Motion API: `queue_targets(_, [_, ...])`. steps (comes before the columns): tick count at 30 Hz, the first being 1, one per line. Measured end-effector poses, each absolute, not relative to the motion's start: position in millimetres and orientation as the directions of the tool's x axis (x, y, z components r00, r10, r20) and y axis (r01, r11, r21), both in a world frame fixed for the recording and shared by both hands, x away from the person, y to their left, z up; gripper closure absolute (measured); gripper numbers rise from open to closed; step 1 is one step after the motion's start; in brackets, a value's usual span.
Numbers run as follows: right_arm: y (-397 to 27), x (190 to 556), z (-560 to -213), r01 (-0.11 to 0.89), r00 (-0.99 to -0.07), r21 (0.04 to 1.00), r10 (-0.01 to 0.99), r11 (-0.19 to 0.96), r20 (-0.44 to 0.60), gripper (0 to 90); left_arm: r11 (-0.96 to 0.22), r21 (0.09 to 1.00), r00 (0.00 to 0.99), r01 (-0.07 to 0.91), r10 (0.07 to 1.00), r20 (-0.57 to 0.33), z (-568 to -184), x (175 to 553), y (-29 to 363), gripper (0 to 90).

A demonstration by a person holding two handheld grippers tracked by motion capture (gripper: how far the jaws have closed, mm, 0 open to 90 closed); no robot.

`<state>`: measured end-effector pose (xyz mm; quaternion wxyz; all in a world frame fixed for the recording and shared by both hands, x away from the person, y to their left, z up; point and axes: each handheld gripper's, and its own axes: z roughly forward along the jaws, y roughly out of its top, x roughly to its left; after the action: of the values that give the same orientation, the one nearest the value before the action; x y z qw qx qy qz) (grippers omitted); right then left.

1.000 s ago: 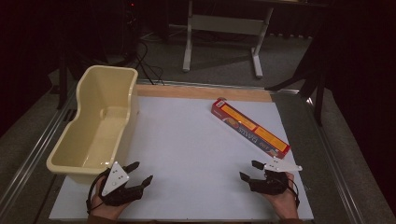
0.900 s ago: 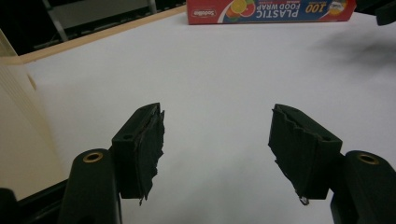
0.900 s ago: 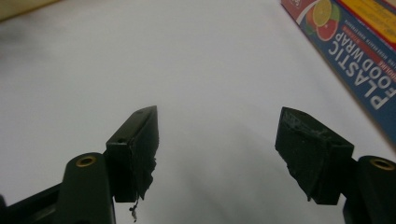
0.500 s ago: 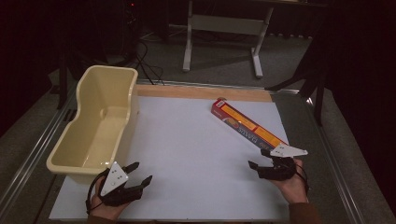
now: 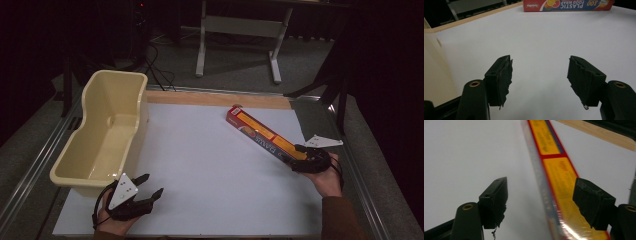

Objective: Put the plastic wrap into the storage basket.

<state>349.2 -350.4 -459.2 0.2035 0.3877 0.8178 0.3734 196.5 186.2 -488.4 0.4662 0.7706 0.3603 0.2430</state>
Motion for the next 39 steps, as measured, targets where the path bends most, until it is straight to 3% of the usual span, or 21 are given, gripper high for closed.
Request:
queue_targets(8, [-369.9,375.4,-458.9,0.530,-0.583,0.763,0.812,0.370,0.012,27.1,-0.306,0.894,0.622,0.326,0.782,0.041,-488.5,196.5,185.9,36.0])
queue_targets(27, [-358.9,413.3,-492.9,0.609,-0.620,0.656,0.784,0.445,0.044,23.5,-0.299,0.898,0.630,0.323,0.776,0.031,-488.0,196.8,186.5,35.8])
queue_targets(37, [-344.9,401.6,-482.9,0.620,-0.685,0.579,0.725,0.530,0.071,35.0,-0.302,0.899,0.633,0.318,0.773,0.036,-488.1,196.7,185.7,35.7])
queue_targets(39, [-335.3,398.1,-482.2,0.604,-0.701,0.541,0.713,0.585,0.011,34.3,-0.309,0.896,0.634,0.318,0.772,0.041,-488.3,196.9,184.4,35.6])
